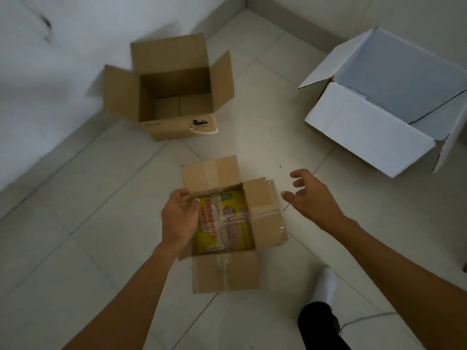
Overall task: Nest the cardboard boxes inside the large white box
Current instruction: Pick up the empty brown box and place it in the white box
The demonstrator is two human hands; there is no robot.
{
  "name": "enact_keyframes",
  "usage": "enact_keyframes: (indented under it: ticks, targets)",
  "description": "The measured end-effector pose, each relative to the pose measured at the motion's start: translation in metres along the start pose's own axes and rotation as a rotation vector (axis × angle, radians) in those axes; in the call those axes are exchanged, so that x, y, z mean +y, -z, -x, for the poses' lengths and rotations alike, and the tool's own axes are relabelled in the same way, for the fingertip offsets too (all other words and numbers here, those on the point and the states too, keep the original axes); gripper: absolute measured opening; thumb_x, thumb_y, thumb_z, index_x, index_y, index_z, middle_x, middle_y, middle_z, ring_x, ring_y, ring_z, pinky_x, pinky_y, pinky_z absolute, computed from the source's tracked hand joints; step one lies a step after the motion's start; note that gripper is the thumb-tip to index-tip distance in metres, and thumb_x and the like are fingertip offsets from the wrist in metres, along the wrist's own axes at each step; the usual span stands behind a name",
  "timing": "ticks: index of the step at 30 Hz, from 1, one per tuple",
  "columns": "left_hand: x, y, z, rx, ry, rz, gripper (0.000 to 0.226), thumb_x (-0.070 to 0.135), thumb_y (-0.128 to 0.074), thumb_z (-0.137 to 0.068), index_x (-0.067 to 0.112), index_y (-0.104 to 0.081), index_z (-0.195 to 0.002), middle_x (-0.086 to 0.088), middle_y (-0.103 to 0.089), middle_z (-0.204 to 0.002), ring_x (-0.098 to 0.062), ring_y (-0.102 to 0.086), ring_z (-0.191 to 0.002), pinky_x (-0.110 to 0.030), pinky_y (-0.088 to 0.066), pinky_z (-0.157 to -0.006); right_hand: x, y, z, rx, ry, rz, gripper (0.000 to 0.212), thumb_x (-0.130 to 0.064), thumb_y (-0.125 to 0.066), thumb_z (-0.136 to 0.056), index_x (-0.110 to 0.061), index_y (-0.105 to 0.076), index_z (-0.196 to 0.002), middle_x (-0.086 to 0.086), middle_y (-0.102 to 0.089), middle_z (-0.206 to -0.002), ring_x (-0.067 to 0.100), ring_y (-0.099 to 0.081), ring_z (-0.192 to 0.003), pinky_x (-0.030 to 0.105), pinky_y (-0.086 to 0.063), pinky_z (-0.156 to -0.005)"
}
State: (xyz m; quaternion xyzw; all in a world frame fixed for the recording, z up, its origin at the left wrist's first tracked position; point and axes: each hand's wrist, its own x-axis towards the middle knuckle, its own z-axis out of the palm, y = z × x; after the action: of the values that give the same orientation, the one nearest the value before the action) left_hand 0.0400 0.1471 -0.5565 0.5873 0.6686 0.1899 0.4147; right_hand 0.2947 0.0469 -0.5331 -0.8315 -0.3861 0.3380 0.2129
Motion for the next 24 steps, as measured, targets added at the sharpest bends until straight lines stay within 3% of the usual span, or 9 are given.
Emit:
enact_keyframes:
  ticks: [4,12,19,24]
  targets:
    - [-0.030,0.064,0.004,-0.019,-0.006,0.063,0.017,0.021,-0.063,-0.086,0.024,-0.057,-0.101,0.010,-0.060,-0.096,-0.011,-0.057,-0.094,-0.011,-0.037,-0.066,-0.049,-0.037,0.026,0.033,0.026,0.001,0.049,-0.038,-0.066,-0.080,-0.024,-0.045,-0.122,0.005,-0.059,-0.114,0.021,-0.061,-0.094,0.045,-0.056,-0.080]
    - [-0.044,0.143,-0.040,-0.021,0.019,0.053,0.031,0.024,-0.065,-0.084,0.018,-0.058,-0.114,0.003,-0.060,-0.108,-0.011,-0.054,-0.096,-0.017,-0.036,-0.073,-0.123,-0.091,0.036,0.030,0.022,-0.069,0.045,-0.035,-0.065,-0.082,-0.021,-0.047,-0.121,0.006,-0.058,-0.112,0.022,-0.060,-0.093,0.041,-0.054,-0.079]
    - [-0.041,0.160,-0.127,-0.029,0.028,0.001,0.032,0.025,-0.066,-0.083,0.018,-0.058,-0.114,0.001,-0.061,-0.113,-0.014,-0.054,-0.102,-0.024,-0.038,-0.080,-0.164,-0.106,-0.025,0.031,-0.018,-0.101,0.047,-0.034,-0.066,-0.082,-0.019,-0.046,-0.122,0.009,-0.057,-0.116,0.024,-0.058,-0.098,0.046,-0.053,-0.084]
    - [-0.049,0.162,-0.214,0.009,0.026,-0.073,0.040,0.029,-0.067,-0.082,0.015,-0.056,-0.117,-0.006,-0.057,-0.124,-0.018,-0.053,-0.107,-0.027,-0.038,-0.083,-0.187,-0.120,-0.096,0.046,-0.035,-0.086,0.049,-0.033,-0.066,-0.082,-0.015,-0.046,-0.124,0.013,-0.057,-0.119,0.022,-0.055,-0.098,0.035,-0.049,-0.078]
